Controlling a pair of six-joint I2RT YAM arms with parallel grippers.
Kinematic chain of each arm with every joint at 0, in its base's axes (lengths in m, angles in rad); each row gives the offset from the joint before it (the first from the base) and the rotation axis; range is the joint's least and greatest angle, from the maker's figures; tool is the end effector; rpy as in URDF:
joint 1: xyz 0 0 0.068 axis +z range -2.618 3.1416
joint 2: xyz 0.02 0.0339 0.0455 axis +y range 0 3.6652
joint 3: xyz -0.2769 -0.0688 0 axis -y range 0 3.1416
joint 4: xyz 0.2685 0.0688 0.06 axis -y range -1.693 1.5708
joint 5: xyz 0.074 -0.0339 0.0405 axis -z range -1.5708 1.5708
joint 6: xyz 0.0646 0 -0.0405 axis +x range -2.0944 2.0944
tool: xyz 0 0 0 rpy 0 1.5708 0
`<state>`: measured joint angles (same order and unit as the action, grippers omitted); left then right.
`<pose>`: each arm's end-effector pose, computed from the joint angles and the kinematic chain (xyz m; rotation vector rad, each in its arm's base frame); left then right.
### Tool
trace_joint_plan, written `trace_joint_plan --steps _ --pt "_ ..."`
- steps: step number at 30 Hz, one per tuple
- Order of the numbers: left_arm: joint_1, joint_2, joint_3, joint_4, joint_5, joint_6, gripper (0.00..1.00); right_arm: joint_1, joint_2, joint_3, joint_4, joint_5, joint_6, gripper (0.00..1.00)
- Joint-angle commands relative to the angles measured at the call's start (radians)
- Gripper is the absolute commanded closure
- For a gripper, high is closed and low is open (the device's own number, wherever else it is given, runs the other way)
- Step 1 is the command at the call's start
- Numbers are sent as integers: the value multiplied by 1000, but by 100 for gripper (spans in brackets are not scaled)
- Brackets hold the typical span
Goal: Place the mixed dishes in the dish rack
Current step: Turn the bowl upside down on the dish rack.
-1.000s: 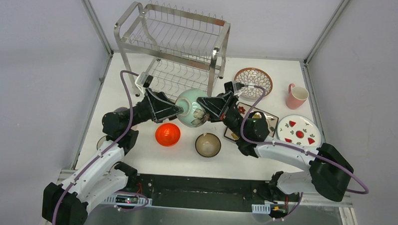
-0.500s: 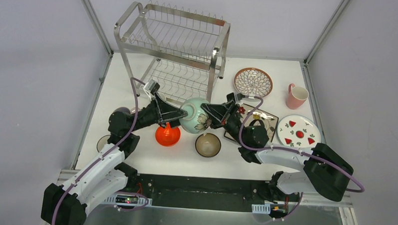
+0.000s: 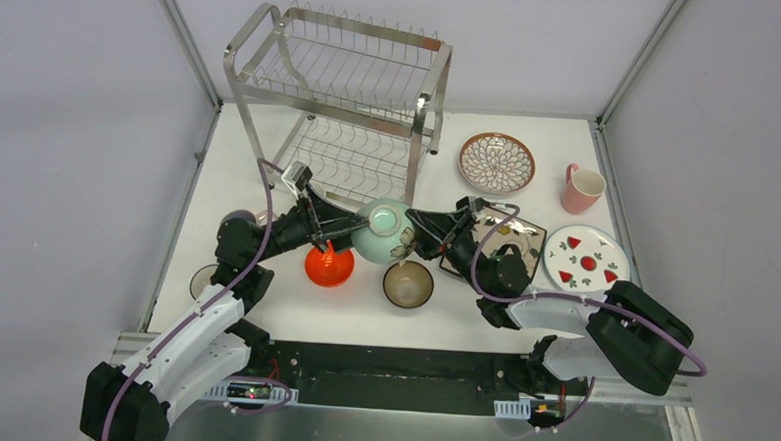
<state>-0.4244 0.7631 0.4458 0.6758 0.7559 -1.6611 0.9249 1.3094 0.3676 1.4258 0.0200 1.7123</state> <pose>0.1704 -0.1256 0.3206 -0.1669 1.6945 -2.1367 0.1681 0.2209 0.2637 0.5708 1.3124 2.2905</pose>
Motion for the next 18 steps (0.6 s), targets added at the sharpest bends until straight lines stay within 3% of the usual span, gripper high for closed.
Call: trace_joint_plan --steps 1,18 --pt "12 -39 23 122 -52 40 61 -23 28 -39 -15 -4 -40 70" --pt "12 -34 24 22 -14 123 36 -32 105 -7 -14 -83 -23 78"
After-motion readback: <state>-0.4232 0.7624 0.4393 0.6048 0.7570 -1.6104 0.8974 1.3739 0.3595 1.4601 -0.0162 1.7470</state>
